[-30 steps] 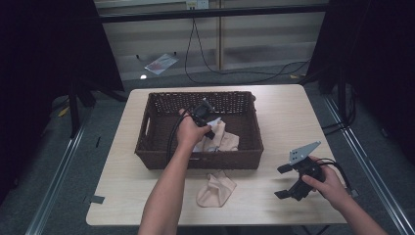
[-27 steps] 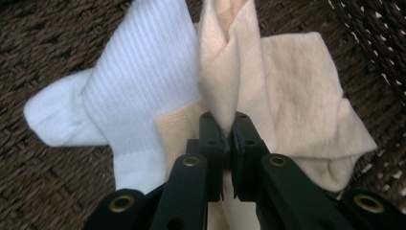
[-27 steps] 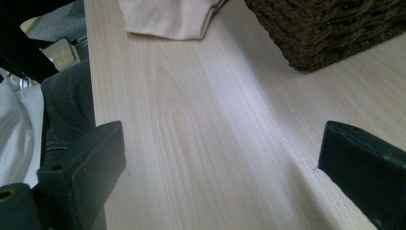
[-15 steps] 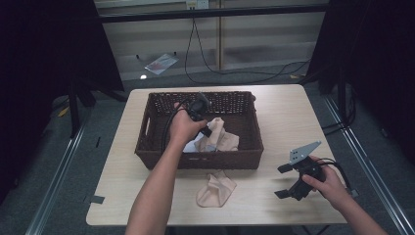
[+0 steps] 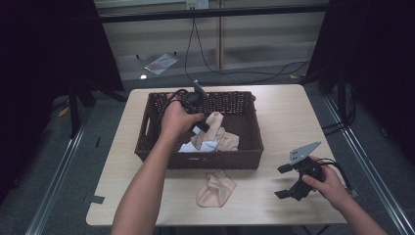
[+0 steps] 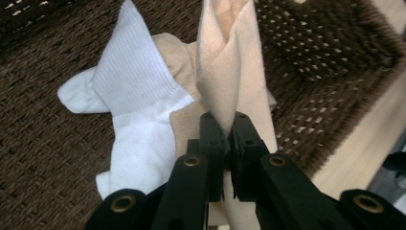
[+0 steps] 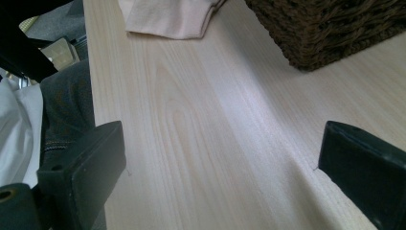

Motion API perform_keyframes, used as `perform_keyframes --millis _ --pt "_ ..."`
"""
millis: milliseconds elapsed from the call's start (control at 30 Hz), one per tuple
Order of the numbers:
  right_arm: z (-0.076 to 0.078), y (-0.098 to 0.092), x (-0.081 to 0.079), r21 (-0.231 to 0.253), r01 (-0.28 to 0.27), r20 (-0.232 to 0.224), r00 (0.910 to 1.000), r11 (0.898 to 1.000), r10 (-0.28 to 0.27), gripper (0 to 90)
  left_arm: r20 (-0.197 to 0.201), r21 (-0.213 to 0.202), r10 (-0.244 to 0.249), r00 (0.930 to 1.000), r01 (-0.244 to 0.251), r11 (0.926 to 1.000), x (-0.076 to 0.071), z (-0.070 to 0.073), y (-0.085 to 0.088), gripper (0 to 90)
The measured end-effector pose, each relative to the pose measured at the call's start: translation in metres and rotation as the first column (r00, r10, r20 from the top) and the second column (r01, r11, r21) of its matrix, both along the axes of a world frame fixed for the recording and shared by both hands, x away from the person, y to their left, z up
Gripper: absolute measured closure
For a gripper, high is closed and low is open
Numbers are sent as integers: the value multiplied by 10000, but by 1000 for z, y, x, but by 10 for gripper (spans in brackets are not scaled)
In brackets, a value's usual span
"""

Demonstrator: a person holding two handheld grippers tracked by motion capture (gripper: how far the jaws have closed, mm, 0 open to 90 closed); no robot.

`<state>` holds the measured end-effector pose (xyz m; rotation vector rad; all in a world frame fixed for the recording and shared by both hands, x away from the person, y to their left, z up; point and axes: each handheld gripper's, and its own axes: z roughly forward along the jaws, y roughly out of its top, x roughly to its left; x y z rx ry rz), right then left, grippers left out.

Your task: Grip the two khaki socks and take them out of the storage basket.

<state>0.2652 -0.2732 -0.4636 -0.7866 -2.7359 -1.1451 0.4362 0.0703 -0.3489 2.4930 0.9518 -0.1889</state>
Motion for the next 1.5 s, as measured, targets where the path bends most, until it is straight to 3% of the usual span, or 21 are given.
perform_keyframes --millis 833,1267,1500 --pt "-1 1 0 -15 -4 -56 10000 10000 4 16 -296 410 -910 9954 921 9949 -26 46 2 857" --pt "-1 2 0 -44 5 -99 10000 10000 -6 16 -319 315 -1671 9854 1681 9853 -50 54 2 856" --pt "-1 2 0 -38 10 -123 9999 10000 -11 16 -292 316 -2201 9750 2209 9748 -63 56 -1 856"
